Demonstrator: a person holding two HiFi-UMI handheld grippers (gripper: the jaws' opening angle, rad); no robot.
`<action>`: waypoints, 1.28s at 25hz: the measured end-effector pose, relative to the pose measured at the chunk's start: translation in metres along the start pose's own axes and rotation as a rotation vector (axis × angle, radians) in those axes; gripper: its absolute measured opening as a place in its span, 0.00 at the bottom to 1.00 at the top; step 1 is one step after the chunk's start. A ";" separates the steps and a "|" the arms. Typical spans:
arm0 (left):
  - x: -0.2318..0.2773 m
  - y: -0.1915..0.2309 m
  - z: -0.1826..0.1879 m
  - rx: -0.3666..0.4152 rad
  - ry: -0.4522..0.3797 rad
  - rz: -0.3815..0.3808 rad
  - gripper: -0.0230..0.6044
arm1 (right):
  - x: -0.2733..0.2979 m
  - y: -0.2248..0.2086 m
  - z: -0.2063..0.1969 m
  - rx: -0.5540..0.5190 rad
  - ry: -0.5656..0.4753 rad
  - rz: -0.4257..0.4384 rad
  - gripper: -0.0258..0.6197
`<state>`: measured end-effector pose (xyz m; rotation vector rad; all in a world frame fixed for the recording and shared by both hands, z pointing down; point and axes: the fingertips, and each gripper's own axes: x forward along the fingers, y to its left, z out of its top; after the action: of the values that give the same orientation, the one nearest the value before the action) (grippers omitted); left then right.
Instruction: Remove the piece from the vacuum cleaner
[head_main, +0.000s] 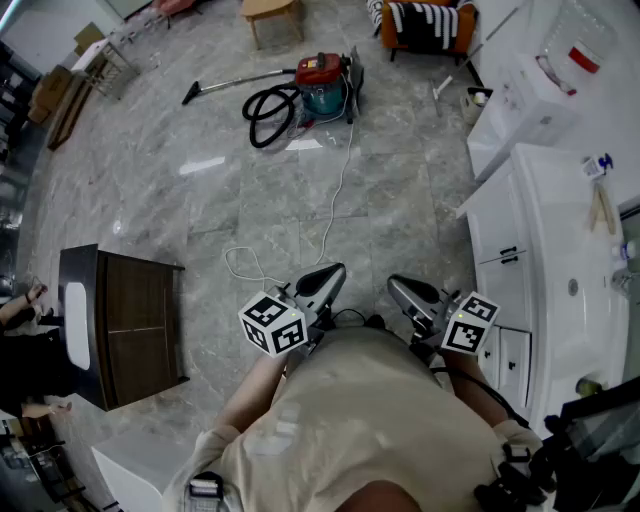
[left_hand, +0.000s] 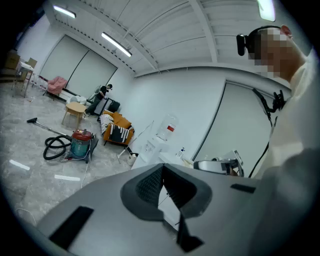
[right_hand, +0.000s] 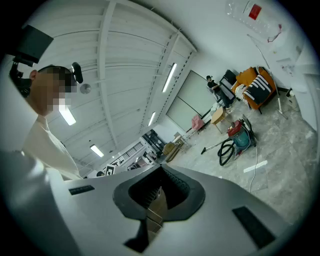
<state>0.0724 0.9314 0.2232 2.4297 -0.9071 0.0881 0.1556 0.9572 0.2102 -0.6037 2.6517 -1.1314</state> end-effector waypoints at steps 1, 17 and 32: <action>-0.001 -0.002 -0.001 0.005 -0.002 0.007 0.04 | -0.002 0.001 -0.001 -0.001 0.000 0.000 0.04; -0.004 -0.032 -0.014 0.062 0.014 0.032 0.04 | -0.019 0.015 -0.011 0.032 -0.008 0.078 0.04; 0.006 -0.028 -0.023 0.085 0.066 0.054 0.04 | -0.027 0.009 -0.019 0.064 -0.006 0.115 0.04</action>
<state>0.0974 0.9567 0.2310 2.4648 -0.9567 0.2298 0.1705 0.9868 0.2175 -0.4359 2.5969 -1.1743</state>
